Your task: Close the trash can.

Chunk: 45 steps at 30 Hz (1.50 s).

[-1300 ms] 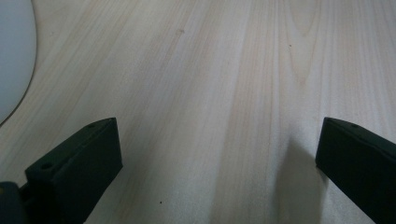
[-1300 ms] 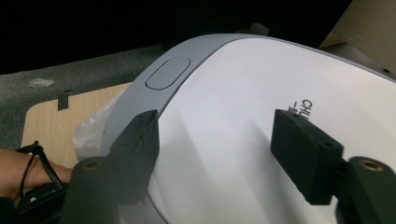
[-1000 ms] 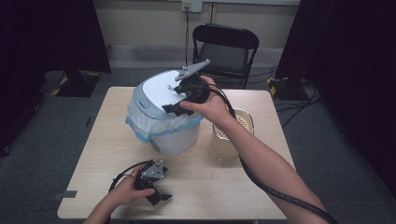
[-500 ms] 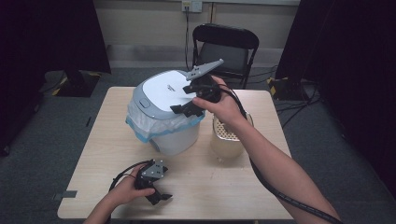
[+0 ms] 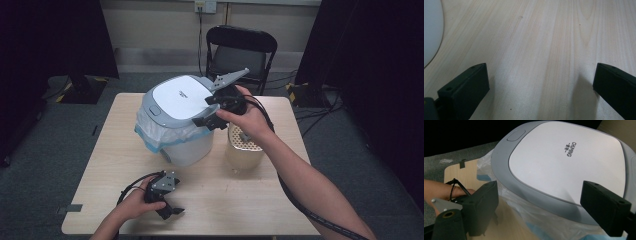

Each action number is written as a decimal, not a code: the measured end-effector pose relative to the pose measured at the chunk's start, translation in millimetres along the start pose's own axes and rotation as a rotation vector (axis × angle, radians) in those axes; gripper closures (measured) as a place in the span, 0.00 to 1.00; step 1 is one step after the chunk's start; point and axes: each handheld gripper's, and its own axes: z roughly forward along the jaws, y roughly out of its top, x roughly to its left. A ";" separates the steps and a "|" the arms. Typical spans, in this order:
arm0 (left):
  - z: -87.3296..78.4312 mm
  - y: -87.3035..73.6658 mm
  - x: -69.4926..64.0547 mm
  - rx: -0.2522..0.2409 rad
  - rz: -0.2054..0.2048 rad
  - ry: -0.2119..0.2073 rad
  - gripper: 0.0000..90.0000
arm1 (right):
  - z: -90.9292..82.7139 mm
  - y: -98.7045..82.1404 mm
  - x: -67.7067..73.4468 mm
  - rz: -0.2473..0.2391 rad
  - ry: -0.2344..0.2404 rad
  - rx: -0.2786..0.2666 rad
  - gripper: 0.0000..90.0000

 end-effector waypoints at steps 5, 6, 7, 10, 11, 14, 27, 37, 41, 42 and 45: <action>0.4 -0.2 -0.2 -0.005 -0.002 0.001 0.00 | -6.3 -3.6 1.0 -0.008 -0.009 -0.002 0.16; 0.4 -0.2 -0.2 -0.005 -0.002 0.001 0.00 | -7.3 -4.8 1.3 -0.004 -0.008 -0.003 0.16; 0.4 -0.2 -0.1 -0.005 -0.002 0.001 0.00 | -8.3 -6.1 1.4 -0.004 -0.008 0.000 0.16; 0.3 -0.2 -0.2 -0.003 -0.003 0.001 0.00 | -11.6 -11.8 2.0 -0.009 0.001 0.008 0.16; 0.3 -0.2 -0.2 -0.003 -0.003 0.001 0.00 | -12.2 -13.0 2.2 -0.015 -0.001 0.009 0.16; 0.4 -0.1 -0.2 -0.004 -0.004 0.000 0.00 | -14.4 -16.8 2.3 -0.012 0.004 0.008 0.16; 0.5 -0.3 -0.3 -0.005 -0.004 0.003 0.00 | -20.0 -34.8 4.8 -0.008 0.022 0.005 0.16; 0.6 -0.5 0.0 -0.006 0.000 0.003 0.00 | -20.7 -54.3 4.0 0.008 0.036 0.010 0.16; 0.8 -0.5 -0.1 -0.009 -0.003 0.003 0.00 | -21.3 -63.1 4.1 0.010 0.038 0.013 0.16; 0.8 -0.5 -0.2 -0.008 -0.003 0.003 0.00 | -21.8 -65.7 3.8 0.013 0.037 0.010 0.16; 0.8 -0.5 -0.1 -0.008 -0.002 0.004 0.00 | -22.4 -76.1 2.9 0.020 0.031 0.015 0.16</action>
